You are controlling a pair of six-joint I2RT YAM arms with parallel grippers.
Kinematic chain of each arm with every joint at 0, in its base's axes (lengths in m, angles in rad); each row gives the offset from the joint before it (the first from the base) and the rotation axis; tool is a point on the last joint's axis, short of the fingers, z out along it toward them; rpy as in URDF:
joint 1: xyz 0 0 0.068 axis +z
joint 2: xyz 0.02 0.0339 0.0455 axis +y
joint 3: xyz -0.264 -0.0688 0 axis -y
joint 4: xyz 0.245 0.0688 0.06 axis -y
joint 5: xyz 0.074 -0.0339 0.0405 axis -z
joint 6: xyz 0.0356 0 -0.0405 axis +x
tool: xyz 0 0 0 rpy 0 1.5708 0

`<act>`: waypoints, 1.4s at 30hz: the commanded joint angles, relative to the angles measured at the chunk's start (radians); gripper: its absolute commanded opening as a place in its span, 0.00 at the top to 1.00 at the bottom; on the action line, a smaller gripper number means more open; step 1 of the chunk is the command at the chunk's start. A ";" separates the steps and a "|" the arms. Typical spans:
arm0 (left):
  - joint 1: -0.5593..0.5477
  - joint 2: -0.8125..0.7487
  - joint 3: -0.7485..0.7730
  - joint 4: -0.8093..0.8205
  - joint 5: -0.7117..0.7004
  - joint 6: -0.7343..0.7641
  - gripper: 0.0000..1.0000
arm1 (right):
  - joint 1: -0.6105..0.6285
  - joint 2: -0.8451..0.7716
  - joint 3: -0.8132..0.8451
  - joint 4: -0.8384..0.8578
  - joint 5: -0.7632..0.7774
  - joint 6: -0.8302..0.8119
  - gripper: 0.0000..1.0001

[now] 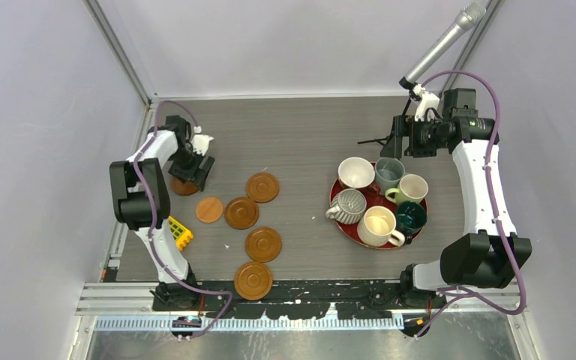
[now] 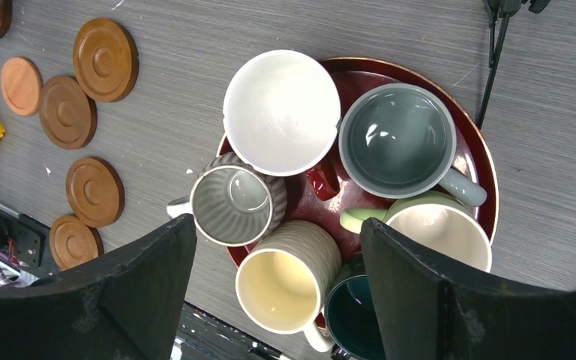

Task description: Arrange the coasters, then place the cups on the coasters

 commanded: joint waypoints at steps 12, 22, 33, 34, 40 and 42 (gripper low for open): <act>0.006 0.132 0.048 0.197 -0.258 -0.216 0.40 | 0.005 -0.003 -0.003 0.067 -0.001 0.022 0.16; 0.018 0.185 0.146 0.208 -0.225 -0.195 0.45 | 0.005 -0.013 -0.009 0.073 -0.002 0.027 0.16; 0.015 0.218 0.217 0.178 -0.072 -0.147 0.46 | 0.005 -0.019 -0.023 0.071 -0.008 0.030 0.16; 0.015 0.224 0.227 0.178 -0.072 -0.146 0.46 | 0.005 -0.019 -0.023 0.073 -0.008 0.030 0.16; 0.020 0.260 0.286 0.148 -0.117 -0.147 0.45 | 0.005 -0.017 -0.023 0.074 -0.010 0.029 0.16; 0.027 0.268 0.296 0.139 -0.124 -0.139 0.45 | 0.005 -0.017 -0.023 0.074 -0.010 0.029 0.16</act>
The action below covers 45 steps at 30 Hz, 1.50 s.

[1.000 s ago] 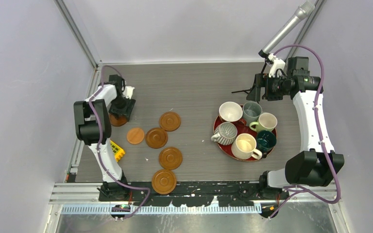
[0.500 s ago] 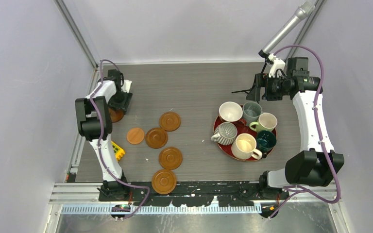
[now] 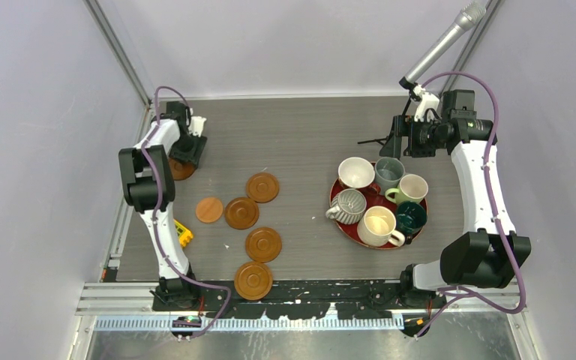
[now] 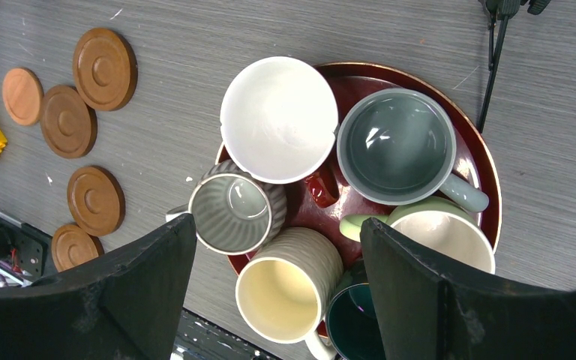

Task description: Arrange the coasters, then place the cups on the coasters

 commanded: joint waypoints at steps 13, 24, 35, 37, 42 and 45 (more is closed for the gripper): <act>0.043 -0.052 0.067 -0.007 0.097 0.040 0.26 | 0.005 -0.007 0.016 0.036 -0.018 0.012 0.16; -0.148 -0.322 -0.131 -0.075 0.355 0.177 0.16 | 0.023 0.018 0.031 0.024 -0.017 -0.007 0.15; -0.392 -0.332 -0.279 0.003 0.349 0.220 0.15 | 0.038 0.029 0.054 0.008 0.126 -0.043 0.12; -0.423 -0.312 -0.281 0.020 0.324 0.217 0.15 | 0.038 0.022 0.049 0.042 0.166 -0.013 0.12; -0.474 -0.248 -0.272 0.078 0.241 0.205 0.15 | 0.038 0.045 0.087 0.012 0.187 -0.031 0.04; -0.490 -0.208 -0.246 0.098 0.209 0.188 0.16 | 0.038 0.042 0.083 0.010 0.167 -0.046 0.04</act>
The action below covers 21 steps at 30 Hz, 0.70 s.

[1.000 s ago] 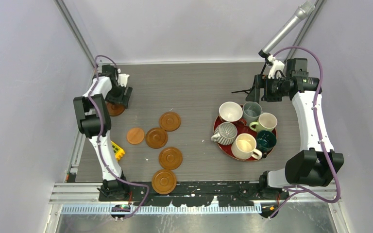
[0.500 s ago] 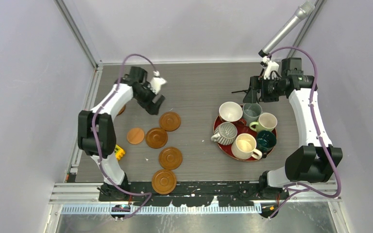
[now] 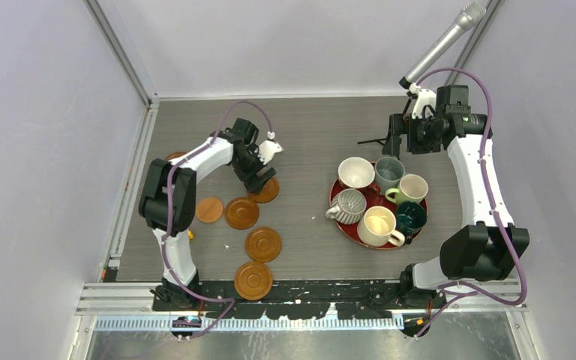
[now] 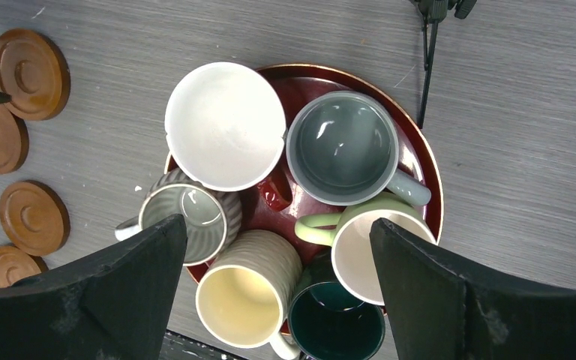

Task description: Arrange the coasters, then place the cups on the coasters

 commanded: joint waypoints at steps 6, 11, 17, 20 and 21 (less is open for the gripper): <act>-0.057 0.115 0.081 0.098 -0.117 -0.039 0.17 | 0.003 -0.001 0.037 0.017 -0.030 -0.003 0.04; -0.034 0.161 0.123 0.092 -0.184 -0.075 0.30 | 0.003 0.005 0.040 0.024 -0.031 0.002 0.05; 0.087 0.196 0.183 0.069 -0.199 -0.129 0.42 | 0.003 0.006 0.031 0.028 -0.030 0.012 0.06; 0.146 0.209 0.206 0.063 -0.209 -0.145 0.44 | 0.003 0.004 0.024 0.029 -0.034 0.015 0.06; 0.161 0.212 0.212 0.060 -0.213 -0.148 0.45 | 0.003 0.004 0.022 0.032 -0.035 0.017 0.06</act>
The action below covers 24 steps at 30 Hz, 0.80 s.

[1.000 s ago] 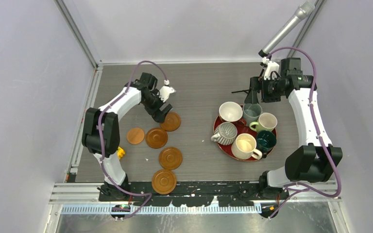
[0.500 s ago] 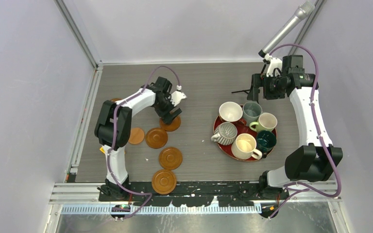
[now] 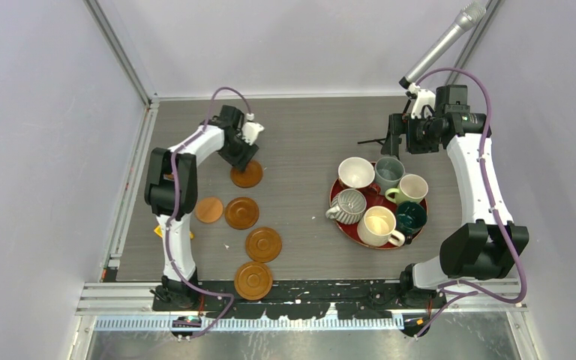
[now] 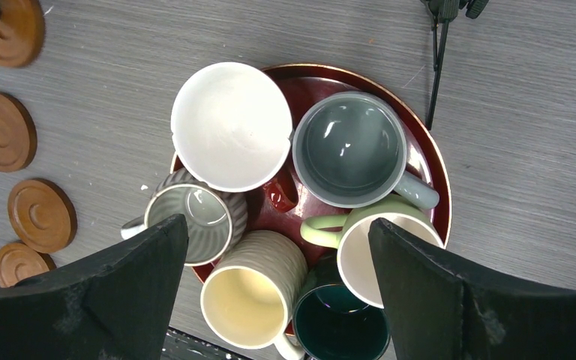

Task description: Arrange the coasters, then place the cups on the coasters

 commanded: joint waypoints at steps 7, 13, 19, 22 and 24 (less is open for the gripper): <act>0.172 0.055 0.077 -0.019 -0.079 -0.034 0.46 | 0.003 -0.010 0.005 0.041 -0.019 0.020 0.06; 0.215 0.052 0.068 -0.012 -0.107 -0.024 0.46 | 0.003 -0.010 0.003 0.044 -0.023 0.025 0.07; 0.238 0.043 0.040 0.001 -0.121 -0.029 0.47 | 0.003 -0.004 0.002 0.048 -0.029 0.032 0.07; 0.243 0.035 0.026 0.009 -0.122 -0.029 0.47 | 0.003 -0.004 0.003 0.050 -0.034 0.037 0.07; 0.244 0.032 0.024 0.009 -0.122 -0.032 0.46 | 0.003 -0.001 0.003 0.052 -0.038 0.038 0.07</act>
